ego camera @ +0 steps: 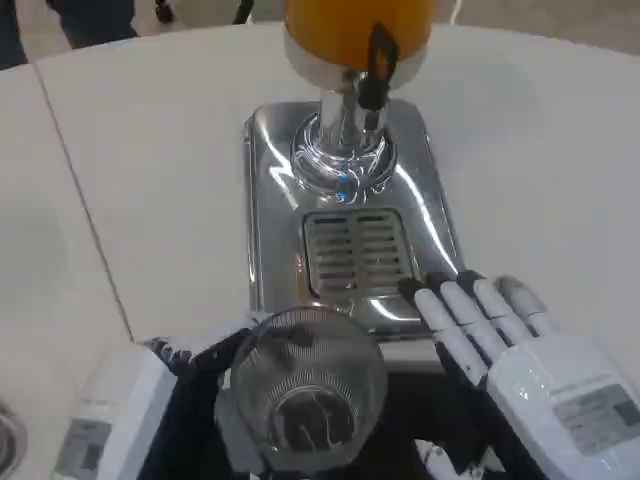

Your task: Grasp the cup under the faucet to collect the drink, then remove the cup.

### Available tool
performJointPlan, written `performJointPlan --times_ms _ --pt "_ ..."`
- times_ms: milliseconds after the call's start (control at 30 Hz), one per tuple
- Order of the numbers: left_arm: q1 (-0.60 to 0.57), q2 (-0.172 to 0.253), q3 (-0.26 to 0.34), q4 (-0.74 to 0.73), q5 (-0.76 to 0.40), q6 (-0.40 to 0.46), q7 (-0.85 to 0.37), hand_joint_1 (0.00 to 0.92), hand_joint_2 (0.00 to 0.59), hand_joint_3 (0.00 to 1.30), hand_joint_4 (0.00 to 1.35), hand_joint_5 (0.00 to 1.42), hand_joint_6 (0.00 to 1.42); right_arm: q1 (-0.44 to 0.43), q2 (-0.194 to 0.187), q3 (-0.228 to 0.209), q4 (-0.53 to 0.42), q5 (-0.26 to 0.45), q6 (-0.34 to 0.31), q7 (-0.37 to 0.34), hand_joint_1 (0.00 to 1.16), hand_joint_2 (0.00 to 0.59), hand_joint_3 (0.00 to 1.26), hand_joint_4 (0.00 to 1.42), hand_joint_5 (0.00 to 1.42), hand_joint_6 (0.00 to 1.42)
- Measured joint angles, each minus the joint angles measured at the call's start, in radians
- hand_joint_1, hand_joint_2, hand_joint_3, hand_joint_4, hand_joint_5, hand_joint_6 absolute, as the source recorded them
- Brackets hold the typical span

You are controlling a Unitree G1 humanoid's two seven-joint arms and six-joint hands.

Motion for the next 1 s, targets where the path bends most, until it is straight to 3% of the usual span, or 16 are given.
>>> performJointPlan --times_ms 333,567,700,1000 --pt "0.000 -0.011 0.000 0.000 0.000 0.000 0.000 0.624 0.050 1.10 1.18 1.42 1.42 0.017 0.040 0.011 -0.016 -0.024 0.003 0.000 0.26 0.583 0.00 0.00 0.00 0.00" --pt "-0.034 -0.032 -0.002 0.025 -0.001 0.048 -0.011 0.624 0.051 1.10 1.18 1.42 1.42 0.054 0.105 -0.001 -0.042 -0.048 0.050 0.000 0.26 0.583 0.00 0.00 0.00 0.00" --pt "-0.170 -0.069 -0.022 0.129 0.005 0.140 -0.018 0.624 0.051 1.10 1.18 1.42 1.42 0.048 0.122 -0.018 -0.045 -0.054 0.071 0.000 0.26 0.583 0.00 0.00 0.00 0.00" --pt "-0.506 -0.123 -0.117 0.448 0.077 0.228 0.060 0.624 0.051 1.10 1.18 1.42 1.42 0.008 0.123 -0.025 -0.040 -0.053 0.083 0.021 0.26 0.577 0.00 0.00 0.00 0.00"
